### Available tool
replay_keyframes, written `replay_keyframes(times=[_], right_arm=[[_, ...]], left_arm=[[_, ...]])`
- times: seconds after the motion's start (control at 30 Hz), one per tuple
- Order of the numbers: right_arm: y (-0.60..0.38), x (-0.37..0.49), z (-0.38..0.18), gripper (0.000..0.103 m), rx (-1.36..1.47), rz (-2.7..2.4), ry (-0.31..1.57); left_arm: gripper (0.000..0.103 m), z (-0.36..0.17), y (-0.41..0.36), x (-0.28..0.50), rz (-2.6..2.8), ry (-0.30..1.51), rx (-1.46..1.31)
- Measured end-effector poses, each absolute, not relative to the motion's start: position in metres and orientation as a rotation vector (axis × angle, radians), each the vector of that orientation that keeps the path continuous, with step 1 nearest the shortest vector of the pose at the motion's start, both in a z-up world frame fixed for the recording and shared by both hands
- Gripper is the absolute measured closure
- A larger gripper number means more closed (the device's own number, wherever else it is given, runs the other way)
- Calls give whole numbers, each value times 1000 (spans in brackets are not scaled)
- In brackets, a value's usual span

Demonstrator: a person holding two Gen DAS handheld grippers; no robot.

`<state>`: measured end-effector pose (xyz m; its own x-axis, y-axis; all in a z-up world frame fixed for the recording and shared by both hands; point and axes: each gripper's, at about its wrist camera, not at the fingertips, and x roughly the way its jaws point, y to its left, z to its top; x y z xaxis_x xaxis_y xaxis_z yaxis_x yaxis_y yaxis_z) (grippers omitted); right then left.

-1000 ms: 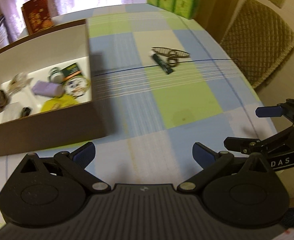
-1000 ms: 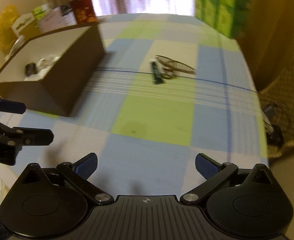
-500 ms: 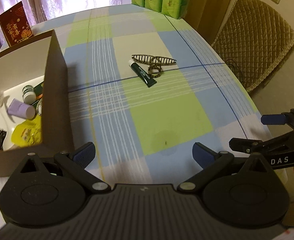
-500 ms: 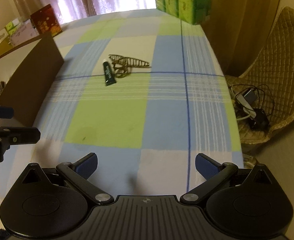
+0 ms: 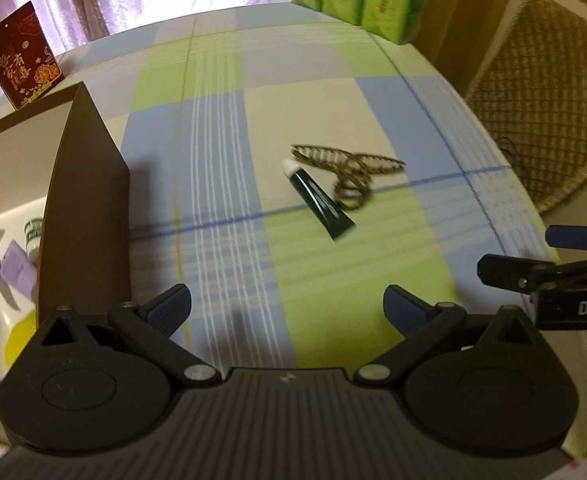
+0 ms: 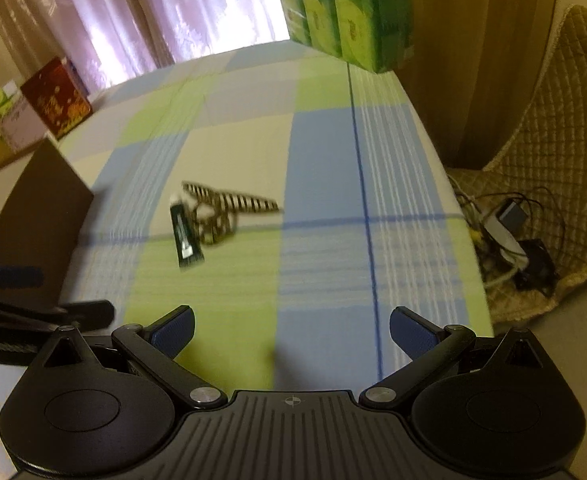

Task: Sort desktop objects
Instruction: 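Grasp the brown claw clip with the right gripper while the left gripper approaches the green tube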

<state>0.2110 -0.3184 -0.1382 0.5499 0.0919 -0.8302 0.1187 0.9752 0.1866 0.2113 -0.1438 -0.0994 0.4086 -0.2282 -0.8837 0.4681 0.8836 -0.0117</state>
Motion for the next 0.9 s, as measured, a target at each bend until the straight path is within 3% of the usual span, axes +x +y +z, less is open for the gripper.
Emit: replay_keyframes(times=[0.33,0.47,0.6,0.67,0.8,0.9], right_arm=[[-311,282,-153,3,277,10,976],[-303,304,-162,19,259,39,996],[-295,320,-169,25,273,56,1006],[-292,328,-174,35,270,49,1019],[-292,336,-181,43,268,39,1030],[-294,337,-181,54,246,56,1044]], left_arm=[[3,-132,-144,268,-367,1112,258],[3,-138,-148,279,-343,1089,318],[3,-140,-151,287,-334,1076,331],[3,-140,-153,290,-334,1074,332],[3,-142,-155,293,-323,1071,351],[3,-141,-157,295,-325,1072,351]])
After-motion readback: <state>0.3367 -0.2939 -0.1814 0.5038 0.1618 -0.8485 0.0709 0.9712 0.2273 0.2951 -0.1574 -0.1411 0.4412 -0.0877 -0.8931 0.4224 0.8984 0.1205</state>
